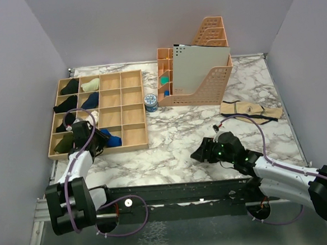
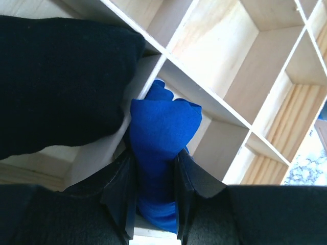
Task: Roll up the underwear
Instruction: Place the underwear in the storage box.
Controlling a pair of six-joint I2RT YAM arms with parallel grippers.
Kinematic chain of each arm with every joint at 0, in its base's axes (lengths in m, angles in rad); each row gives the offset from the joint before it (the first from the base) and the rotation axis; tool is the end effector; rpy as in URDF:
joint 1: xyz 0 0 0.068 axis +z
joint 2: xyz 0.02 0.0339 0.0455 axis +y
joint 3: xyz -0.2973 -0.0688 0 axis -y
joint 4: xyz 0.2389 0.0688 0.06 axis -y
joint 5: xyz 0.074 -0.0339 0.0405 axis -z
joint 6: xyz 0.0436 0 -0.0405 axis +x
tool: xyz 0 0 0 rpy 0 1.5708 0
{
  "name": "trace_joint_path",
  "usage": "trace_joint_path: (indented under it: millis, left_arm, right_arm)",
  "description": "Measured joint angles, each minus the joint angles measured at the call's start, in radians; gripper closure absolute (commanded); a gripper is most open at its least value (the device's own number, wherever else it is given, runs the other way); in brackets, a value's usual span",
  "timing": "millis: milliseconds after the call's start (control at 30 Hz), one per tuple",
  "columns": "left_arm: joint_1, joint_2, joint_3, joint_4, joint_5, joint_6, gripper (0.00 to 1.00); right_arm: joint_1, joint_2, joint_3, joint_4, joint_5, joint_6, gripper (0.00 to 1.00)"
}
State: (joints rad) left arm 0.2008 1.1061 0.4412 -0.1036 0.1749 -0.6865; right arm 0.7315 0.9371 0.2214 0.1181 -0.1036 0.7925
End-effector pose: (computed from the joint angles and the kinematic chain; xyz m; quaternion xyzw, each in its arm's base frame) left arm 0.1934 0.0316 0.1978 -0.3629 0.8430 -0.1716 0.3582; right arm 0.1165 0.1107 0.1756 0.0027 0.8831 0.3555 0.3063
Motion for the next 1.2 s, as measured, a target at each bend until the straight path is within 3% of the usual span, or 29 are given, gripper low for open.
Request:
trace_joint_path:
  millis: [333,433,500,567,800,1033,1200]
  left_arm:
    - [-0.013,0.146,0.058,0.018,0.018,0.054,1.00]
    - [-0.033,0.155,0.075,-0.002,-0.004,0.066,0.94]
    - [-0.043,0.159,0.084,-0.014,-0.016,0.071,0.85]
    - [-0.062,0.162,0.097,-0.032,-0.042,0.076,0.67]
    - [-0.092,0.174,0.163,-0.137,-0.080,0.084,0.29]
    - [-0.098,0.140,0.220,-0.237,-0.080,0.084,0.07]
    - [-0.098,0.082,0.233,-0.304,-0.084,0.082,0.01]
  right_arm:
    - [0.000,-0.002,0.000,0.000,-0.006,0.000,0.37]
    - [0.000,-0.002,0.000,0.000,-0.007,0.000,0.36]
    - [0.000,-0.002,0.002,0.000,-0.007,-0.001,0.37]
    - [0.000,0.001,0.007,-0.001,-0.007,-0.002,0.36]
    - [0.000,0.014,0.059,-0.007,-0.007,-0.024,0.37]
    - [0.000,0.014,0.082,-0.008,-0.007,-0.035,0.36]
    - [0.000,0.017,0.083,-0.009,-0.007,-0.035,0.36]
